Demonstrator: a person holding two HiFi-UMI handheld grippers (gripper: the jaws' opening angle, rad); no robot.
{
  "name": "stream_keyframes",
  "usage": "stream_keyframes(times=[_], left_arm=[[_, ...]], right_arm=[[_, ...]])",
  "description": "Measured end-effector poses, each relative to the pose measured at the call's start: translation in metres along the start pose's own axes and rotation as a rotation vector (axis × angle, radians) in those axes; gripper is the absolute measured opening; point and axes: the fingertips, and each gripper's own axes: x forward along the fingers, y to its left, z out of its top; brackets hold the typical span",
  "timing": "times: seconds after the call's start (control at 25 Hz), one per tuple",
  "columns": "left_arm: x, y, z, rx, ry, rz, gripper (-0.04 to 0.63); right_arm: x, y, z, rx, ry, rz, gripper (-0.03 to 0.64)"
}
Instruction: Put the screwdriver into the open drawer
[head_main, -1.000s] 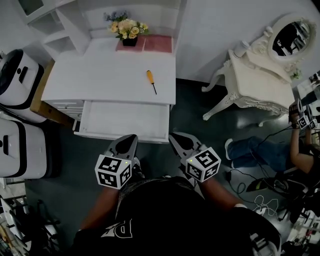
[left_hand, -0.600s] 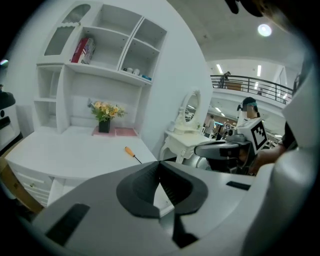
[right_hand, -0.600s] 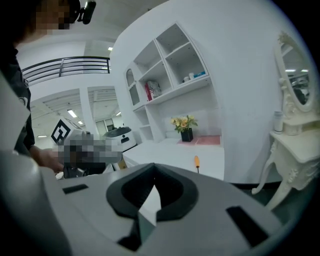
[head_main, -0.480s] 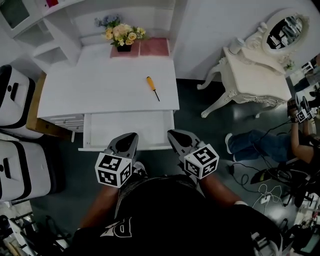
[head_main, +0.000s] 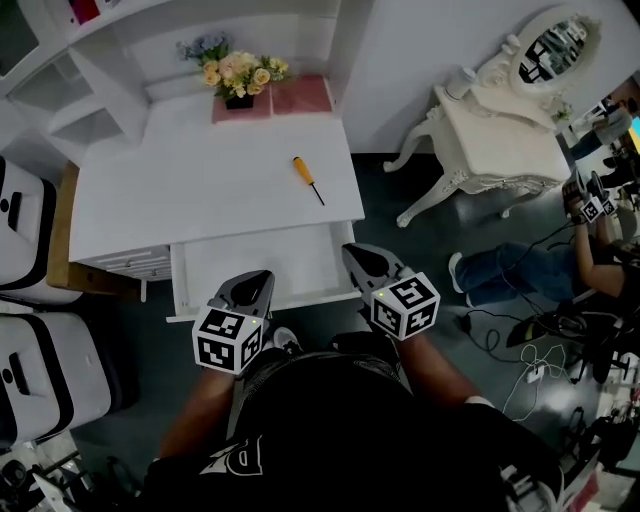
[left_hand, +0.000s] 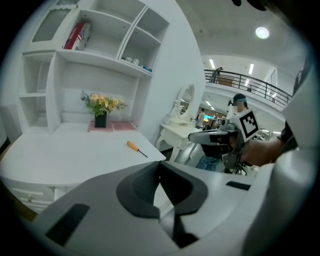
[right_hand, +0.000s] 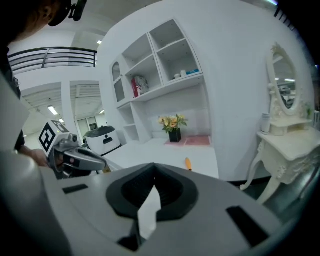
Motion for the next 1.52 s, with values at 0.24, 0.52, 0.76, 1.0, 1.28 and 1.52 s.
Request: stream_keyframes(times=[0.24, 0.52, 0.76, 1.0, 1.28, 1.52], left_arm=[[0.002, 0.014, -0.002, 0.0, -0.002, -0.022, 0.015], [0.005, 0.028, -0.002, -0.022, -0.009, 0.002, 0.015], [0.006, 0.05, -0.003, -0.066, -0.017, 0.065, 0.015], [0.016, 0.074, -0.013, -0.109, 0.008, 0.133, 0.015], [0.028, 0.091, -0.025, -0.163, 0.041, 0.186, 0.015], [0.036, 0.095, -0.029, -0.204, 0.065, 0.223, 0.015]], right_arm=[[0.021, -0.008, 0.0, 0.001, 0.037, -0.044, 0.009], [0.058, -0.023, 0.003, 0.001, 0.07, -0.043, 0.011], [0.098, -0.047, 0.001, -0.029, 0.132, -0.04, 0.011], [0.138, -0.082, -0.003, -0.034, 0.191, -0.051, 0.02], [0.182, -0.118, -0.02, -0.021, 0.263, -0.052, 0.052], [0.215, -0.143, -0.039, -0.01, 0.327, -0.049, 0.068]])
